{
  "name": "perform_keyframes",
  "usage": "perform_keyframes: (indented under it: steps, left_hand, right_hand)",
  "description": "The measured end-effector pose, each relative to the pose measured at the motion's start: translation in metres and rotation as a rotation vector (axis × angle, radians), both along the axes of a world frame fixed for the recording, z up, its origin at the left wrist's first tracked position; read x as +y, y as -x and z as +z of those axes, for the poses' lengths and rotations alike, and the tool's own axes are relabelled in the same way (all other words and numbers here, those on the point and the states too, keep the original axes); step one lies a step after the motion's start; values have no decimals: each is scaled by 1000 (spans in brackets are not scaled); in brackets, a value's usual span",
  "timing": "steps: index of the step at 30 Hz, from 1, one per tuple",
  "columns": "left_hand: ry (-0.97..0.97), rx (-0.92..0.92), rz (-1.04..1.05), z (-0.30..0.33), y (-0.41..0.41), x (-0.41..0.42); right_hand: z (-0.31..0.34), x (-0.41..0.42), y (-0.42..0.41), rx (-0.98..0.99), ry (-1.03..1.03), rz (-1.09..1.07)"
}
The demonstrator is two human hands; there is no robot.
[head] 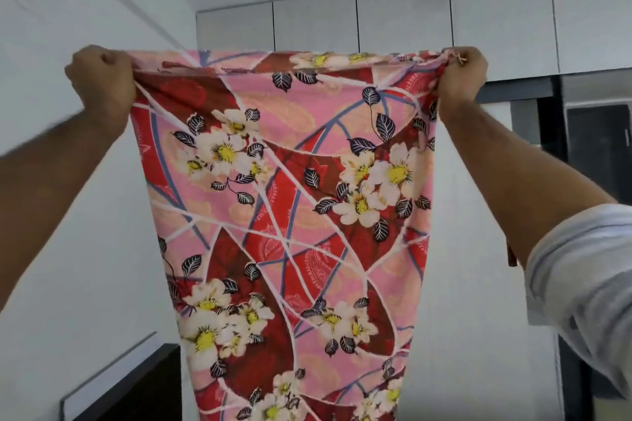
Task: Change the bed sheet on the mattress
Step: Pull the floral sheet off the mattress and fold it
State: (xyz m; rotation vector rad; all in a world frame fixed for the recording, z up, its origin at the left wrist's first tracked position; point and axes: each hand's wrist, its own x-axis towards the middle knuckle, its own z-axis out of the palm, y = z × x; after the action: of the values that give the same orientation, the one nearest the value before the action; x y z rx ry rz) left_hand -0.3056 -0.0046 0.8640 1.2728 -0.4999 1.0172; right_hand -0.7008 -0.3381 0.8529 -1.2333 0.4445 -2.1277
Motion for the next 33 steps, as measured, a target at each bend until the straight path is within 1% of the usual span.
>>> perform_keyframes:
  steps: [2, 5, 7, 9, 10, 12, 14, 15, 17, 19, 22, 27, 30, 32, 33]
  left_hand:
    - [48, 37, -22, -5, 11, 9]
    - [100, 75, -79, -3, 27, 28]
    - [127, 84, -119, 2, 35, 40]
    - [167, 76, -157, 9, 39, 57]
    - [202, 66, -210, 14, 38, 65]
    - [252, 58, -311, 30, 12, 78]
    - [318, 90, -439, 51, -32, 85]
    - [331, 111, -484, 54, -36, 91]
    - [327, 120, -579, 48, -15, 102]
    - [319, 112, -611, 40, 10, 103]
    - [267, 137, -623, 36, -3, 95]
    - [146, 269, -672, 13, -57, 54]
    - [106, 284, -662, -28, -67, 8]
    - [84, 303, -646, -61, -86, -29]
    - [47, 331, -637, -79, -107, -55]
  right_hand:
    - [-6, 29, 0, -78, 34, 41]
    - [-5, 66, -5, -226, 106, 177]
    - [3, 84, -3, -282, 164, 186]
    - [13, 101, 2, -302, 231, 134]
    - [18, 108, 4, -298, 261, 82]
    - [30, 119, 9, -279, 318, -38]
    - [45, 128, 10, -269, 349, -144]
    - [51, 132, 9, -258, 357, -195]
    - [56, 143, 8, -217, 365, -266]
    - [54, 147, 3, -146, 361, -311]
    - [48, 141, -5, -77, 353, -344]
    - [13, 97, -32, 63, 250, -372]
    - [-27, 53, -58, 125, 184, -320]
    - [-60, 18, -78, 150, 106, -266]
    - [-80, -4, -89, 159, 69, -243]
